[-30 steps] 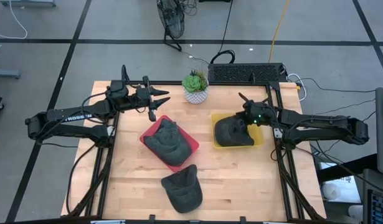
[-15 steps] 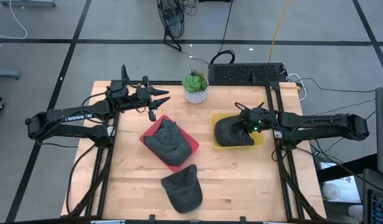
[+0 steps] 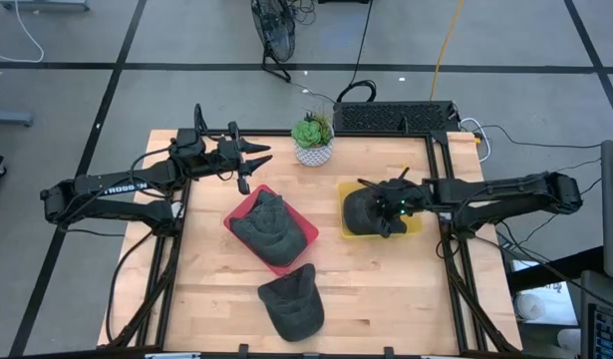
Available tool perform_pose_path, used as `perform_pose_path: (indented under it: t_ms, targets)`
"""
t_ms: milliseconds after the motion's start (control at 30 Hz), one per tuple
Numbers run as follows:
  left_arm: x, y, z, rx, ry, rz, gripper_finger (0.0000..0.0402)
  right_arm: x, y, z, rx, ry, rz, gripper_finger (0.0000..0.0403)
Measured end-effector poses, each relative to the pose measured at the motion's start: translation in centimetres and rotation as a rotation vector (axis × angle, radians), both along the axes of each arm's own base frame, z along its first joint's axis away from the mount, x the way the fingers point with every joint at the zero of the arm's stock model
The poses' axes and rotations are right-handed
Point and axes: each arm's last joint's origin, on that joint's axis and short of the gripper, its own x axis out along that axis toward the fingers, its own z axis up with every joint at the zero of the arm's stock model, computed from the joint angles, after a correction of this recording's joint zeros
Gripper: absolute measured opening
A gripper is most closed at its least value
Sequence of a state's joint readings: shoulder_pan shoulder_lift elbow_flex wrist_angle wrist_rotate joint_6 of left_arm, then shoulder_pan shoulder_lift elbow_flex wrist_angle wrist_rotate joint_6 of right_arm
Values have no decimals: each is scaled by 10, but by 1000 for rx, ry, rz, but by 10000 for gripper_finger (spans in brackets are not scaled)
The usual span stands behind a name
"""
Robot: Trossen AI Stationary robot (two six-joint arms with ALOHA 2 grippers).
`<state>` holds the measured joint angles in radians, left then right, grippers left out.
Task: Pick & Place hat
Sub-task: Put the top black cap into the yellow bin
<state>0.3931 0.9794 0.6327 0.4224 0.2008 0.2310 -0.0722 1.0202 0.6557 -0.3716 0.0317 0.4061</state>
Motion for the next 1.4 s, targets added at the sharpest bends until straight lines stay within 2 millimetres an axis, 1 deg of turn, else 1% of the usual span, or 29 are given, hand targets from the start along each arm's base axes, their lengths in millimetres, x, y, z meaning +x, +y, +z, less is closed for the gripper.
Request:
perform_pose_path:
  t_ms: [133, 300, 367, 467, 567, 633, 700, 767, 867, 1000, 1067, 1167, 1300, 1400]
  targets:
    - [0, 0, 0, 0, 1, 0, 108, 7, 0, 8, 17, 21, -2, 93]
    - [0, 0, 0, 0, 2, 0, 108, 14, 1, 35, -12, -26, -4, 93]
    - [0, 0, 0, 0, 2, 0, 108, 15, 4, 41, -34, -40, 7, 93]
    - [0, 0, 0, -2, 1, 0, 108, 13, 7, 41, -73, -8, 19, 93]
    - [0, 0, 0, -20, -2, -1, 108, 7, 7, 35, -67, 84, 20, 93]
    - [0, 0, 0, -32, -4, -2, 108, 3, 8, 32, -33, 122, 23, 93]
    - [0, 0, 0, -33, -3, -3, 108, -1, 10, 32, 42, 138, 35, 93]
    - [0, 0, 0, -34, -3, -2, 108, -3, 11, 36, 96, 160, 39, 93]
    - [0, 0, 0, -32, -3, -2, 108, -5, 12, 49, 96, 182, 24, 93]
    - [0, 0, 0, -36, -3, -3, 108, -2, 12, 69, 75, 131, -15, 93]
    - [0, 0, 0, -43, -4, -3, 108, -1, 14, 76, 76, 106, -45, 93]
    - [0, 0, 0, -53, -6, -4, 108, -1, 21, 77, 120, 97, -76, 93]
    - [0, 0, -1, -86, -9, -8, 108, -3, 33, 76, 184, 96, -172, 93]
    - [0, -1, -1, -126, -14, -37, 108, -4, 42, 76, 173, 82, -200, 93]
